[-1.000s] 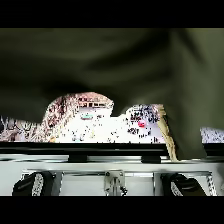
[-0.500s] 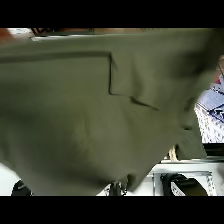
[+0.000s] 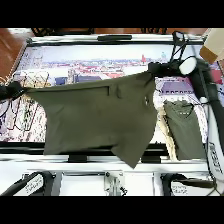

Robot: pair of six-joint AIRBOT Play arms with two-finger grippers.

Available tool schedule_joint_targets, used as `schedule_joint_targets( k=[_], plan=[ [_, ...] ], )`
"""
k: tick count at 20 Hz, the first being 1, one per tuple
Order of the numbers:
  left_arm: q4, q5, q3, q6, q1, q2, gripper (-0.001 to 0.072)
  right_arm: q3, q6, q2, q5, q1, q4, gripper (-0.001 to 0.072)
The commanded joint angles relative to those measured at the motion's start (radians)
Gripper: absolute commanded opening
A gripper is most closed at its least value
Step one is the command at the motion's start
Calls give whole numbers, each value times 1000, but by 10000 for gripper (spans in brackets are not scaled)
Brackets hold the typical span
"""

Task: Fold the shirts.

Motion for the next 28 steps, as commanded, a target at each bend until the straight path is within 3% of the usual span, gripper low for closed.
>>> schedule_joint_targets(
  k=[1, 3, 6, 10, 15, 19, 28],
  plan=[
    [-21, 286, 70, 7, -101, -232, 31, -15, -14, -122, -358, 0, 58, 65],
    [-21, 381, 119, 7, -143, -315, 32, -15, -13, -147, -384, 0, 28, 65],
    [-21, 378, 137, 7, -175, -401, 32, -15, -13, -185, -230, 0, 28, 66],
    [13, 219, 138, 8, -157, -422, 32, -15, -13, -195, 22, 0, -100, 65],
    [35, -102, 133, 11, -106, -437, 32, -15, -10, -177, 320, 0, -177, 65],
    [37, -241, 121, 11, -106, -481, 32, -15, 27, -208, 386, 0, -173, 65],
    [52, -265, 126, 11, -75, -486, 31, -15, 28, -205, 415, 0, -181, 66]
  ],
)
